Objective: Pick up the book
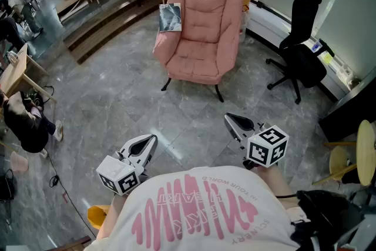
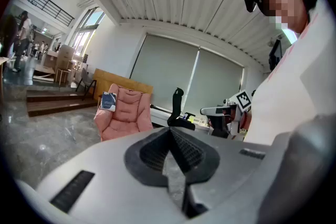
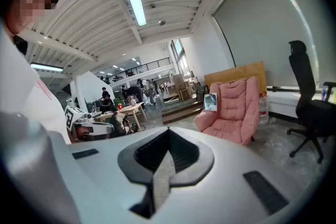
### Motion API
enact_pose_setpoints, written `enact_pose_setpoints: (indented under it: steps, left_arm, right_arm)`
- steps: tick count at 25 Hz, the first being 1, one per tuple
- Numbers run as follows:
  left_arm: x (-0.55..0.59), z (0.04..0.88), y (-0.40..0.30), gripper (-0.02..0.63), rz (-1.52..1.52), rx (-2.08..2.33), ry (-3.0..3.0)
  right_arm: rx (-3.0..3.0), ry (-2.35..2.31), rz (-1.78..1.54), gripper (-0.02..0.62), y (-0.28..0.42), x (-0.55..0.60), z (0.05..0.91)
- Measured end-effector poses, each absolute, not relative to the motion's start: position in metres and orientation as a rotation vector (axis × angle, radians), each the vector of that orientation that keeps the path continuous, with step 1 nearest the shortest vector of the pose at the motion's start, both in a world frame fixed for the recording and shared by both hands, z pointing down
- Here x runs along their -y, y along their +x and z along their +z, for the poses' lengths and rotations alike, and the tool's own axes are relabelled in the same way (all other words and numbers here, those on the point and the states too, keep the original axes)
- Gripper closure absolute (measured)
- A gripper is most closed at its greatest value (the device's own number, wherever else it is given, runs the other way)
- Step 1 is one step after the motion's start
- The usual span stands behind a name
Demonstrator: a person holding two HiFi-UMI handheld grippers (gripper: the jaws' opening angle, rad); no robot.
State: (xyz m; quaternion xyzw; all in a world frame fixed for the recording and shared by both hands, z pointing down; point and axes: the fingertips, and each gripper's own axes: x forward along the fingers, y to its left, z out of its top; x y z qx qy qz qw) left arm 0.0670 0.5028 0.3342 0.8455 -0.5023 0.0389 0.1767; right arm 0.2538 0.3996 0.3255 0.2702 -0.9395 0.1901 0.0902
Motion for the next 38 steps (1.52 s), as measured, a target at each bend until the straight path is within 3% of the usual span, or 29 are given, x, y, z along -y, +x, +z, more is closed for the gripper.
enact_pose_setpoints:
  steps: [15,24,38]
  left_arm:
    - [-0.504,0.333,0.061,0.598,0.091,1.439,2.385]
    - [-0.521,0.338,0.025,0.598,0.024,1.489,2.316]
    - [-0.528,0.367,0.009,0.598,-0.060,1.396,2.285]
  right_arm:
    - [2.804,0.809,0.603,0.588,0.249,-0.394,0.323]
    - [2.790,0.762,0.686,0.588,0.210,-0.396,0.330]
    - [2.639,0.835,0.860,0.588,0.186,-0.411,0.386]
